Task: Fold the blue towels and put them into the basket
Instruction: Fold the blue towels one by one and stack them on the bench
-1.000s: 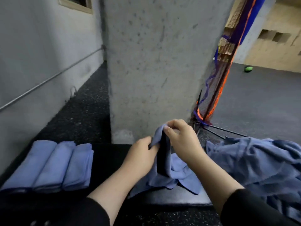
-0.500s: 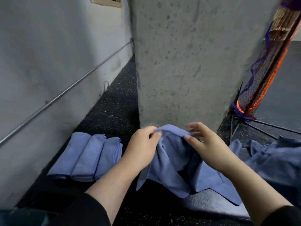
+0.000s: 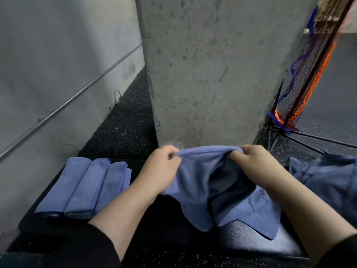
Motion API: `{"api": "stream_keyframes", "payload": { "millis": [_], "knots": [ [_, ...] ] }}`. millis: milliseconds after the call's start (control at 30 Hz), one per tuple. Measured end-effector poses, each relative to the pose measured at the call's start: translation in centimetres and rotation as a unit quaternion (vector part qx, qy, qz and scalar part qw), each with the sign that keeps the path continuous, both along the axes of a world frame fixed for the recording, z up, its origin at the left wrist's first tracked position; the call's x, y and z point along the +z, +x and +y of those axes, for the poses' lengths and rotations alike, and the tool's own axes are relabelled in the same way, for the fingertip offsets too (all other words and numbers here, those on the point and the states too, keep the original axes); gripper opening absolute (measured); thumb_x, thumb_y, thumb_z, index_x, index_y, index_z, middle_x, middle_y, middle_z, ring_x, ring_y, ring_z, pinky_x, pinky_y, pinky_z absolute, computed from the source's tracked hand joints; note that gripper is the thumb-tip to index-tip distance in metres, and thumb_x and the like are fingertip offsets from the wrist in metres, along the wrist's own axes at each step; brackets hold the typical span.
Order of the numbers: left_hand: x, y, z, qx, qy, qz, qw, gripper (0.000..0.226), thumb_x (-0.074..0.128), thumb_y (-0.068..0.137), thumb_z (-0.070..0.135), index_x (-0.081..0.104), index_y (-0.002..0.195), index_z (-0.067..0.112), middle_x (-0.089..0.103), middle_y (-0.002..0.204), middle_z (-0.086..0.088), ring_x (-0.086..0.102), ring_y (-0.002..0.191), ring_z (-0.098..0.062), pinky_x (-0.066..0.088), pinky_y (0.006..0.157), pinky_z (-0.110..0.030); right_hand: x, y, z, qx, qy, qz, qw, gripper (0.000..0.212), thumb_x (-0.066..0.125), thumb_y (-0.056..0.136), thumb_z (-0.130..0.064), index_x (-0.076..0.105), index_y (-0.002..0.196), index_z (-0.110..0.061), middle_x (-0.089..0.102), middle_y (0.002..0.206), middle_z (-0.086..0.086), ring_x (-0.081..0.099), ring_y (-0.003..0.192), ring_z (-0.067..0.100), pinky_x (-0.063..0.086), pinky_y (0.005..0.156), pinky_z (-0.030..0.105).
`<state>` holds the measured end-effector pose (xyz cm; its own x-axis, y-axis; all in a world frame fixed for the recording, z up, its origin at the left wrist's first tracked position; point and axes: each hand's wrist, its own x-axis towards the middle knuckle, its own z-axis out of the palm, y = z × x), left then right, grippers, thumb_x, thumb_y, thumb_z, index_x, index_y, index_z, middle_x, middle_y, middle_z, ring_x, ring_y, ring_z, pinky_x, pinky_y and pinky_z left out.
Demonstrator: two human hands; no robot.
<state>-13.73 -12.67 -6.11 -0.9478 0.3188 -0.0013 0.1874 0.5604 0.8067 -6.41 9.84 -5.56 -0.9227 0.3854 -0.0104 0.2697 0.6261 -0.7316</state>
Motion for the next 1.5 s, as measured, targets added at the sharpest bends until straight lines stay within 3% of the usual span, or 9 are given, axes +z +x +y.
{"api": "stream_keyframes", "payload": {
  "millis": [167,300,367,533,700,867,1067,1233,1500],
  "knots": [
    [0.8,0.8,1.4,-0.051,0.110,-0.026,0.992,0.020,0.066,0.094,0.021,0.069,0.077,0.011,0.060,0.062,0.000,0.049,0.058,-0.007,0.040,0.058,-0.027,-0.7,0.8,-1.8,0.189,-0.014,0.015,0.982,0.069,0.082,0.077,-0.031,0.047,0.137,-0.035,0.060,0.125,-0.020,0.054,0.118,-0.010,0.042,0.101,0.014],
    [0.5,1.5,2.9,-0.054,0.125,-0.017,0.991,0.028,0.074,0.087,0.027,0.063,0.071,0.008,0.054,0.057,0.000,0.045,0.056,-0.011,0.035,0.056,-0.031,-0.3,0.6,-3.6,0.158,0.051,0.080,0.983,0.010,0.067,0.090,-0.033,0.061,0.086,-0.027,0.064,0.073,-0.018,0.054,0.069,-0.005,0.042,0.065,0.017],
    [0.7,1.5,2.9,-0.066,0.133,-0.028,0.988,0.018,0.079,0.084,0.024,0.067,0.077,0.013,0.068,0.066,-0.003,0.054,0.061,-0.010,0.041,0.059,-0.029,0.0,0.6,-3.3,0.110,0.037,0.106,0.988,0.030,0.059,0.095,-0.024,0.050,0.067,-0.021,0.052,0.055,-0.016,0.042,0.054,0.001,0.035,0.054,0.018],
    [0.5,0.9,1.8,-0.058,0.049,-0.008,0.997,0.017,0.073,0.088,0.027,0.068,0.079,0.014,0.063,0.065,0.000,0.049,0.059,-0.006,0.039,0.060,-0.027,1.2,0.6,-0.6,-0.070,-0.105,0.118,0.985,0.027,0.049,0.094,-0.023,0.056,0.080,0.000,0.041,0.062,-0.003,0.037,0.063,0.014,0.030,0.057,0.033],
    [2.1,2.2,2.1,-0.056,0.190,-0.021,0.980,0.029,0.062,0.099,0.027,0.062,0.076,0.009,0.057,0.066,0.007,0.047,0.066,-0.008,0.039,0.065,-0.032,1.7,2.1,-2.1,0.107,-0.043,0.079,0.990,0.027,0.075,0.083,-0.039,0.061,0.099,-0.023,0.069,0.086,-0.013,0.062,0.081,0.001,0.048,0.075,0.024],
    [3.6,4.2,3.2,-0.056,0.289,-0.052,0.954,0.024,0.068,0.096,0.027,0.063,0.082,0.008,0.070,0.077,-0.001,0.065,0.073,-0.016,0.051,0.071,-0.035,2.7,2.8,-4.3,0.097,-0.001,0.119,0.988,0.044,0.063,0.095,-0.038,0.038,0.066,-0.017,0.035,0.051,-0.012,0.030,0.051,0.005,0.029,0.049,0.022],
    [1.7,5.7,2.5,-0.085,0.124,-0.069,0.986,0.022,0.076,0.088,0.028,0.067,0.087,0.008,0.073,0.082,-0.009,0.059,0.073,-0.013,0.044,0.068,-0.033,4.5,4.3,-4.4,-0.034,-0.131,0.194,0.972,0.037,0.051,0.102,-0.029,0.051,0.078,-0.001,0.042,0.064,-0.004,0.036,0.058,0.008,0.030,0.052,0.023],
    [1.3,8.1,0.1,-0.029,0.191,-0.050,0.980,0.008,0.065,0.095,0.020,0.068,0.090,0.015,0.071,0.080,0.000,0.059,0.075,-0.010,0.045,0.070,-0.025,5.4,7.3,-4.1,-0.085,-0.165,0.214,0.959,0.031,0.048,0.103,-0.031,0.067,0.081,-0.021,0.059,0.067,-0.009,0.050,0.066,0.003,0.042,0.064,0.023],
    [5.3,9.6,-6.4,0.009,-0.001,0.092,0.996,0.037,0.068,0.089,0.028,0.047,0.062,0.014,0.036,0.054,0.006,0.031,0.056,-0.014,0.024,0.052,-0.029,10.1,12.7,-2.4,-0.110,-0.018,0.206,0.972,0.025,0.050,0.101,-0.021,0.061,0.081,-0.012,0.055,0.064,0.003,0.048,0.062,0.021,0.036,0.057,0.035]
  ]
}}
